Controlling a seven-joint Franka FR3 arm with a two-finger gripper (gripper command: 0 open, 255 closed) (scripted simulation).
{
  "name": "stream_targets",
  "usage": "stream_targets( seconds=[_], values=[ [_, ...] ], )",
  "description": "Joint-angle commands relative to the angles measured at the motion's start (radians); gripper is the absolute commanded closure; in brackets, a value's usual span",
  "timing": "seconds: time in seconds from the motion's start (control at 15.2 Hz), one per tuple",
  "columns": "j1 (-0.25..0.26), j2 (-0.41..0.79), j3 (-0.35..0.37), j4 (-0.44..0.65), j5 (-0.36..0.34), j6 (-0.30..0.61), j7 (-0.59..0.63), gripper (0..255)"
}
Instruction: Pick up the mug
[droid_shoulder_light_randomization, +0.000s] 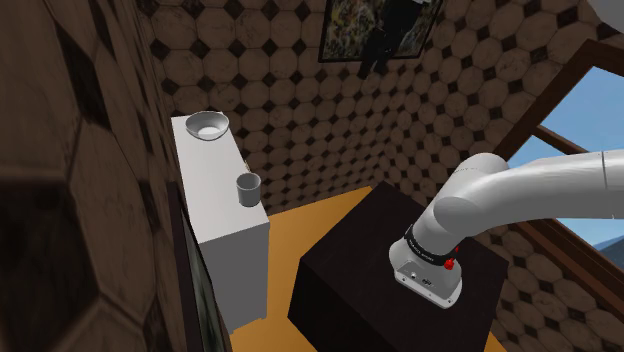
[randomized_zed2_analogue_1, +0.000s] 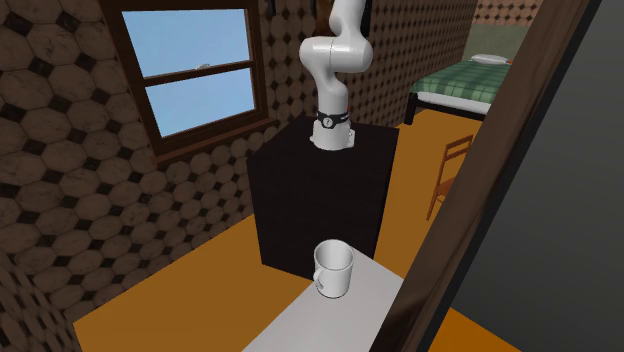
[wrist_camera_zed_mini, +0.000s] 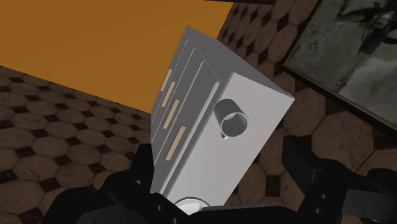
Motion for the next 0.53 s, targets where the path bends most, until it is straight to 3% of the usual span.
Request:
stream_targets(
  seconds=[0.0,0.46],
  values=[
    [0.0,0.0,0.0,0.0,0.0,0.0,0.0,0],
    [0.018,0.116,0.061,-0.12,0.031,0.228,0.051,0]
  ],
)
